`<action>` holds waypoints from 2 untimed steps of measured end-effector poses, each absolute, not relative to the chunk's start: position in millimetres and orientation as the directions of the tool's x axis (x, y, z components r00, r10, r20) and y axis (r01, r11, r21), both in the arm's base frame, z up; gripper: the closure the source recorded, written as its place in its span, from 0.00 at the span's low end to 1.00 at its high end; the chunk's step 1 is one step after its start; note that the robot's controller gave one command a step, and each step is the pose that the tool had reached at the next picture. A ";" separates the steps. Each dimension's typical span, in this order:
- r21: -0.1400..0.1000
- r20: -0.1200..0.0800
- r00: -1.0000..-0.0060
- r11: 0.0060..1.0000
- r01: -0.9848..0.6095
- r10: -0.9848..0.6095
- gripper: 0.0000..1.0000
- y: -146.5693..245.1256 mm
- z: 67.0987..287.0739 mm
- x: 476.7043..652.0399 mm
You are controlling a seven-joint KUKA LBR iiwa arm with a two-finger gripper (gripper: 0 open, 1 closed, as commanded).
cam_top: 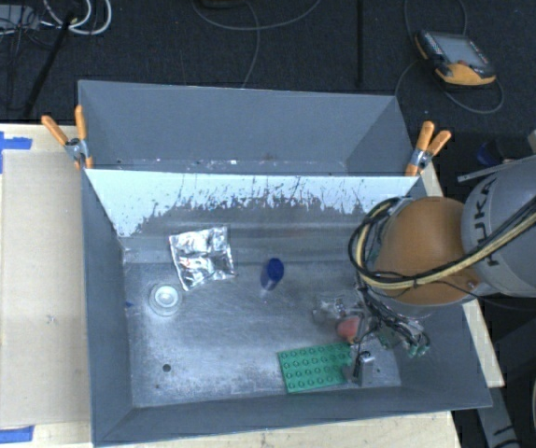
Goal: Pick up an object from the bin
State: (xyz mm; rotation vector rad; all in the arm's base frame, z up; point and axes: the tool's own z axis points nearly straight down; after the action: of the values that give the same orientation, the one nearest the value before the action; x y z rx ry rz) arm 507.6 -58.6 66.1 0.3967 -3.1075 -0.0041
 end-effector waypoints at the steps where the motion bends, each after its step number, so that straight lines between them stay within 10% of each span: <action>1: -0.001 -0.002 -0.967 0.967 -0.254 -0.254 1.00 -58.7 73.2 511.9; 2: -0.004 -0.008 -0.974 0.974 -0.225 -0.225 1.00 -87.1 216.2 507.1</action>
Offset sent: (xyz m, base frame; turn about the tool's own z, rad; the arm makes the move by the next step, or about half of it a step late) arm 0.0000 0.0000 0.0000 0.0000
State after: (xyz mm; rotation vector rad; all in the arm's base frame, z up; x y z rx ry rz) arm 507.1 -87.1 216.2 0.3563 -3.1300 0.0041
